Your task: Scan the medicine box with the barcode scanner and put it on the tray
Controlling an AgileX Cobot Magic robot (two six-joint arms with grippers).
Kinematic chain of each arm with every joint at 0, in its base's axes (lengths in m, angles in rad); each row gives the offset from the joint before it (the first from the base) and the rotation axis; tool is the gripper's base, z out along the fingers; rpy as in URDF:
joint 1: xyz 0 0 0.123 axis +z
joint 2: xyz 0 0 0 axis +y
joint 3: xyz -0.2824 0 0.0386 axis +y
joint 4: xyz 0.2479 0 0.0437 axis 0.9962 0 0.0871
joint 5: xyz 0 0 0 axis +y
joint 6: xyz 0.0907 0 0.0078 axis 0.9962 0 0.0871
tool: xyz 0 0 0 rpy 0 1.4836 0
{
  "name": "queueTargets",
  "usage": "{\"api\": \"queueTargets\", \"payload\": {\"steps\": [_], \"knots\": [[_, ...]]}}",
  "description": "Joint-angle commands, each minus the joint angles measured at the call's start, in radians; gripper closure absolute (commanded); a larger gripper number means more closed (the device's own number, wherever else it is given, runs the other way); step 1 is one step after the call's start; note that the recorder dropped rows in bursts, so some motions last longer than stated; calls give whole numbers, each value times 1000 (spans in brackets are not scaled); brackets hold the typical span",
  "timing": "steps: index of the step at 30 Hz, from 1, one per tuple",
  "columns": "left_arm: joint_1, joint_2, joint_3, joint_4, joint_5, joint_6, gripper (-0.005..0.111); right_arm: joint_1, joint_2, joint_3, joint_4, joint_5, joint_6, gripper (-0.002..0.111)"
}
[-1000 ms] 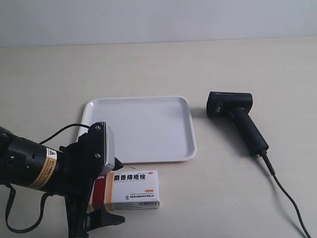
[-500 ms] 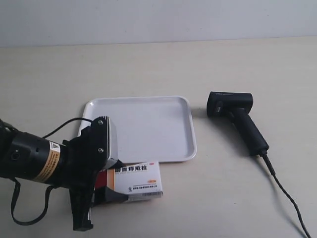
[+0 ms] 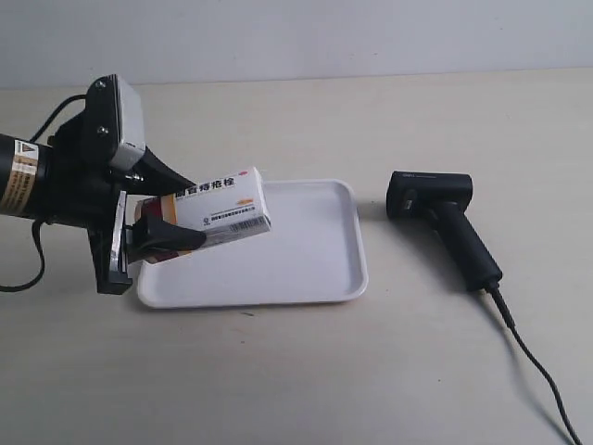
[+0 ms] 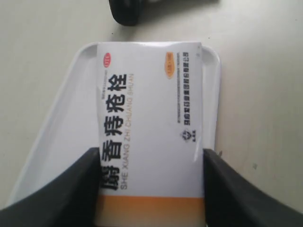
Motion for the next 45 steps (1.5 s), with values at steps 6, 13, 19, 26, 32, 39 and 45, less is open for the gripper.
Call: {"api": "queueTargets", "payload": {"steps": [6,13,19,26,32,39,45], "knots": [[9,194,-113,5,-100,37,107,159,638,-249,-188,-38,-39,58],[9,203,-143,5,-102,35,107,164,908,-378,-214,-89,-86,24],[9,203,-146,5,-102,34,107,158,1059,-474,-221,-86,-114,24],[9,203,-146,5,-102,34,107,112,1148,-528,-221,-97,-183,25],[9,203,-146,5,-102,34,107,99,1172,-531,-221,-138,-262,51],[9,203,-146,5,-86,34,107,102,1125,-531,-221,-77,-277,95],[38,203,-146,5,-66,29,107,102,981,-531,-221,54,-412,108]]}}
